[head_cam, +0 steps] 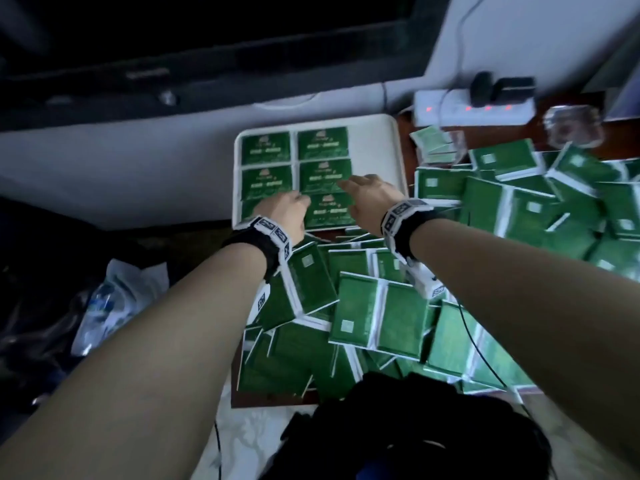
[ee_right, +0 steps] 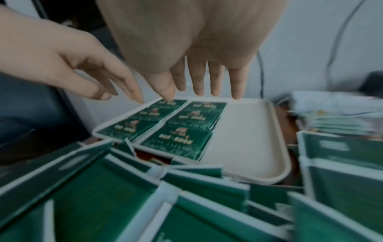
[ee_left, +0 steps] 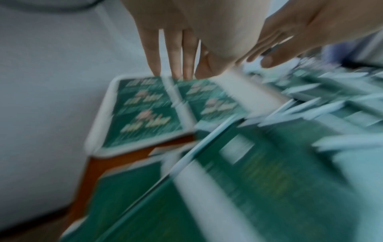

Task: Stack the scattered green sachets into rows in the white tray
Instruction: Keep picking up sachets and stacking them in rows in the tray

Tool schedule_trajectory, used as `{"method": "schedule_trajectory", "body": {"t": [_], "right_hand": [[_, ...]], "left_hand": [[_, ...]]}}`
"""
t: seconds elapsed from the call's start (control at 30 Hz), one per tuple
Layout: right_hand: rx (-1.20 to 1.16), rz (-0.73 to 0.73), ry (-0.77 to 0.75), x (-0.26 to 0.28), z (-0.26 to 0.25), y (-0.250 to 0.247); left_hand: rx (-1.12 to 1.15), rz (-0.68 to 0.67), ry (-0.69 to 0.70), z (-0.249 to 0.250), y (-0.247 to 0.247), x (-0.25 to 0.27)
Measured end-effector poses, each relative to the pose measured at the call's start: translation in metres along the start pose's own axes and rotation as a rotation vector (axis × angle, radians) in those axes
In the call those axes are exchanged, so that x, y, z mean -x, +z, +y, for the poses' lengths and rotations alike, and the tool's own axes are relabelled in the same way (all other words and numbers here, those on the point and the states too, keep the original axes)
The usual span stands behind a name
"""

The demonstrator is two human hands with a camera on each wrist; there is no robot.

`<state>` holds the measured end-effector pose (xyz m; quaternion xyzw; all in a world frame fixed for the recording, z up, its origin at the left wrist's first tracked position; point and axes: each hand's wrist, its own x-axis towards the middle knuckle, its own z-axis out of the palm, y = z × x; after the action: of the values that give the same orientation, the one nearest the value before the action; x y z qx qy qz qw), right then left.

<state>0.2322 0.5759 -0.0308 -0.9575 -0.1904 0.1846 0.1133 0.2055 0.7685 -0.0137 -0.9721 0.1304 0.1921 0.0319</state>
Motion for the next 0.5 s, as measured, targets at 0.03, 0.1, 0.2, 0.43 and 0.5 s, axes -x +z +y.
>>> {"method": "schedule_trajectory", "body": {"t": [0.03, 0.1, 0.2, 0.43, 0.5], "right_hand": [[-0.009, 0.033, 0.033, 0.012, 0.007, -0.008], [-0.047, 0.080, 0.125, 0.047, 0.025, -0.022], [-0.105, 0.125, 0.313, 0.120, 0.065, -0.032], [-0.099, 0.098, 0.789, 0.314, 0.183, -0.025], [-0.122, 0.130, 0.892, 0.357, 0.214, -0.020]], "left_hand": [[-0.016, 0.003, 0.022, 0.018, -0.013, 0.001], [-0.058, 0.028, 0.102, 0.058, -0.034, 0.001], [-0.108, 0.066, 0.263, 0.132, -0.052, -0.003], [-0.145, 0.046, 0.557, 0.322, -0.070, 0.020], [-0.150, 0.044, 0.634, 0.370, -0.071, 0.026]]}}
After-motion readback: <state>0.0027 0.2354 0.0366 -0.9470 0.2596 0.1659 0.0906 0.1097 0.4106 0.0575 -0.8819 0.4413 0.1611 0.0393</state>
